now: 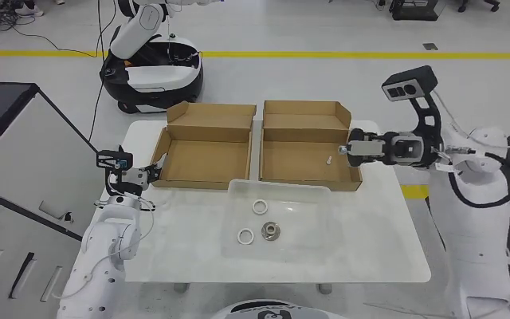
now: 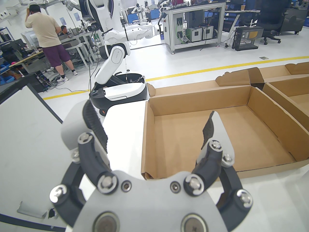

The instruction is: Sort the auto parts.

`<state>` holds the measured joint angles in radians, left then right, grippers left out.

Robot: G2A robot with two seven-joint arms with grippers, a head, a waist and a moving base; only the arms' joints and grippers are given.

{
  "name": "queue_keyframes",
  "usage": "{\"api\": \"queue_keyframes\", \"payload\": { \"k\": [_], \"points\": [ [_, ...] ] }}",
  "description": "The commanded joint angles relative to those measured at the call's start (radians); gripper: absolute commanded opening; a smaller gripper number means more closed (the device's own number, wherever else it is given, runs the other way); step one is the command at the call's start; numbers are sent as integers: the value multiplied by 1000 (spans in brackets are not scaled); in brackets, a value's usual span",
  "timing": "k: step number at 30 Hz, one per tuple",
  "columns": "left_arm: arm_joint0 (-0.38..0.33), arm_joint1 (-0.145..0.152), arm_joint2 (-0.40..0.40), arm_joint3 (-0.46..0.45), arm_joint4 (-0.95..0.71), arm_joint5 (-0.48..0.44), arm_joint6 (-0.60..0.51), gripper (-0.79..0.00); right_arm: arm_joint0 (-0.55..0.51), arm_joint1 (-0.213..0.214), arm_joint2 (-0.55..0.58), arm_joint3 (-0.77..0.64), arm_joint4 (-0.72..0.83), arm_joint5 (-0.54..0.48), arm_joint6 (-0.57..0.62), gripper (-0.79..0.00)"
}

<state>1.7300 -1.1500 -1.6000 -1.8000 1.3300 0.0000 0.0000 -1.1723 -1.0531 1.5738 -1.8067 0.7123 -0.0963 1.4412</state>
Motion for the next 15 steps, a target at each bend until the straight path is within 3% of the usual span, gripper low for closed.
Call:
{"api": "queue_keyframes", "payload": {
  "k": [1,8,15],
  "points": [
    [0,0,0,0,0,0,0,0,3,13,29,-7,-141,52,-1,-785],
    [0,0,0,0,0,0,0,0,46,49,49,-33,-503,167,35,-785],
    [0,0,0,0,0,0,0,0,150,66,-35,-22,-699,187,63,-785]
  ]
}}
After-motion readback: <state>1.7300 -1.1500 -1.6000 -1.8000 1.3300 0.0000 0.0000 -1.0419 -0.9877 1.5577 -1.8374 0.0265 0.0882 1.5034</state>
